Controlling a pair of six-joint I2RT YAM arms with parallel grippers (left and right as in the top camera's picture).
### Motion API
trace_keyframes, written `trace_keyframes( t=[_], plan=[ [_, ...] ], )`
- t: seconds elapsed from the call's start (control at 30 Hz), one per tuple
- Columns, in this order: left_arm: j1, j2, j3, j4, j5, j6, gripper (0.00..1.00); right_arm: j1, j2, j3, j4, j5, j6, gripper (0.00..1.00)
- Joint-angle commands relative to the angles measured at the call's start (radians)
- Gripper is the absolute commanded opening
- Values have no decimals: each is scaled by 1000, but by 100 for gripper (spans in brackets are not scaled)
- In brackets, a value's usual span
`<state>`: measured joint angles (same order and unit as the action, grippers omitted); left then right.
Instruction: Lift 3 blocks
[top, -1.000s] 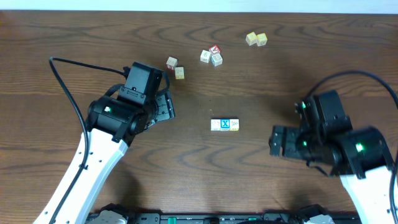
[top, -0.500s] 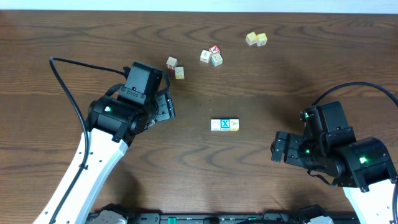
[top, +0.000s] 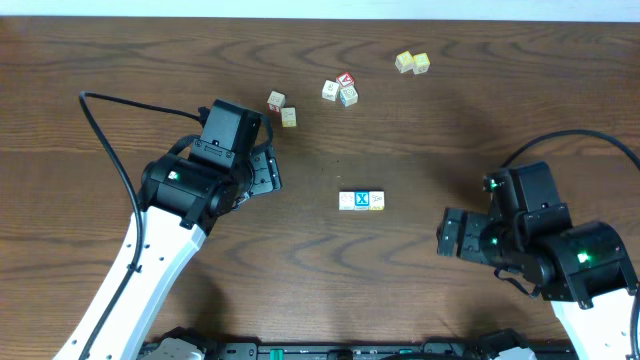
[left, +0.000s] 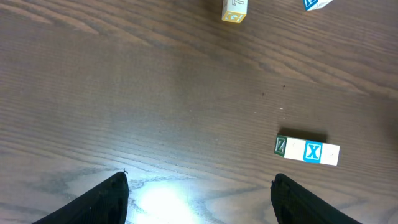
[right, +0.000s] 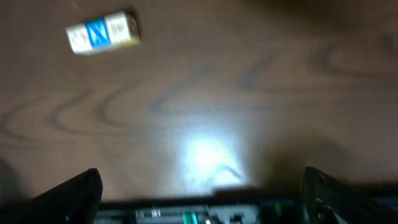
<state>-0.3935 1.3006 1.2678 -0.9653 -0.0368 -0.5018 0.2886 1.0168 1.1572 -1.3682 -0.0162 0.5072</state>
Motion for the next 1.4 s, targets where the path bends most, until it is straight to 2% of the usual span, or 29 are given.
trace_keyframes(
  t=[0.0, 0.17, 0.3, 0.43, 0.73, 0.93, 1.13, 1.37],
  plan=[
    [4, 1, 13, -3, -16, -5, 74, -32, -53, -32, 86, 37, -72, 99],
    [4, 1, 13, -3, -17, -5, 74, -129, -201, -179, 338, -45, -220, 99],
    [4, 1, 13, -3, -16, -5, 74, -241, -373, -365, 580, -149, -318, 99],
    [4, 1, 13, -3, -16, -5, 74, -327, -563, -585, 815, -192, -341, 99],
    [4, 1, 13, -3, -16, -5, 74, -330, -850, -937, 1206, -187, -340, 99],
    [4, 1, 13, -3, -17, -5, 74, -330, -970, -1073, 1326, -169, -339, 99],
    [4, 1, 13, -3, -17, -5, 74, -319, -1012, -1154, 1404, -122, -320, 99],
    [4, 1, 13, -3, -17, -5, 74, -288, -1012, -1152, 1334, -42, -322, 99]
  ],
)
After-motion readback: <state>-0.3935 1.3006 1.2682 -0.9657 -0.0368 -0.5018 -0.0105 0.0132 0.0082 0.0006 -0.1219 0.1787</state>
